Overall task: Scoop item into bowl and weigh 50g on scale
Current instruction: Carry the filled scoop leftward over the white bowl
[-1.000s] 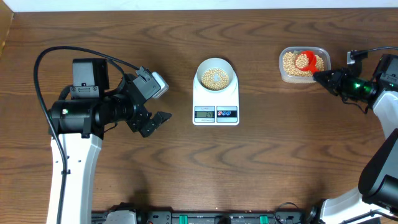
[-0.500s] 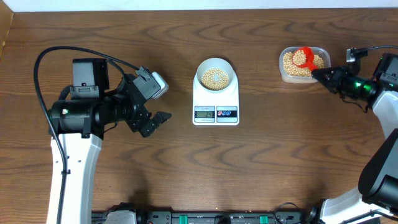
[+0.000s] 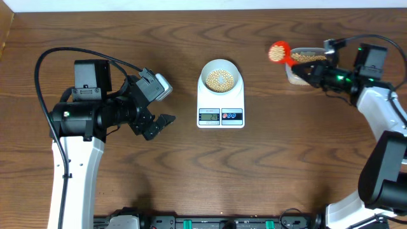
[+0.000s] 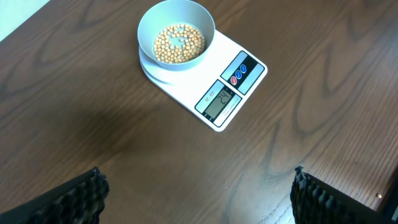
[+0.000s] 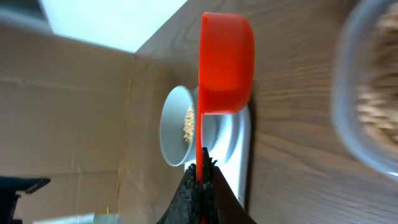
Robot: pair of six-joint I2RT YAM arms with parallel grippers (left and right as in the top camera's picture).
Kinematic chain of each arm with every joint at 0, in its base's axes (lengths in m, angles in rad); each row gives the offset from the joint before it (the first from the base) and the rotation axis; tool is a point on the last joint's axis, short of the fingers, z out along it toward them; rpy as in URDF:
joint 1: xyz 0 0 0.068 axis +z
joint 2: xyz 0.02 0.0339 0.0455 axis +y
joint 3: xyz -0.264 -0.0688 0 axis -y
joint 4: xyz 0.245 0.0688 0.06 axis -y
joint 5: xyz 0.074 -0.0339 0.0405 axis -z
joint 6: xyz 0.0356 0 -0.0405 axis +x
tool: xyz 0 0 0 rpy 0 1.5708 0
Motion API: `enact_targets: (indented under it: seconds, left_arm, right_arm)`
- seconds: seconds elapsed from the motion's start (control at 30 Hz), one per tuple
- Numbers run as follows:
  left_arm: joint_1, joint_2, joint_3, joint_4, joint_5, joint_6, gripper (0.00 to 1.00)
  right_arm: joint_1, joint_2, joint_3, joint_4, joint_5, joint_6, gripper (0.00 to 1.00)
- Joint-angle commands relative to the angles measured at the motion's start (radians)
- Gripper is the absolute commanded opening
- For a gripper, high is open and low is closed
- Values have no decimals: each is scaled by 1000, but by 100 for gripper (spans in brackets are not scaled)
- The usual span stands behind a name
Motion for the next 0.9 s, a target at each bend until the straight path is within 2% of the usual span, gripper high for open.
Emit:
enact_targets:
  seconds: [0.0,0.3,0.63,0.87]
  left_arm:
    - [4,7,14,-5,-5,-6,96]
    - [4,7,14,-5,-5,-6,96]
    - [4,7,14,-5,-5,-6,96]
    - [4,8,14,-5,-5,-6,96]
  right_arm:
    - [57,11,-3,9,-32,20,1]
    - [165,11,-3,80,-31,-6,1]
    - [255,11,-3,84,9,-205,1]
    - [295,11,-3,81,179,-266,1]
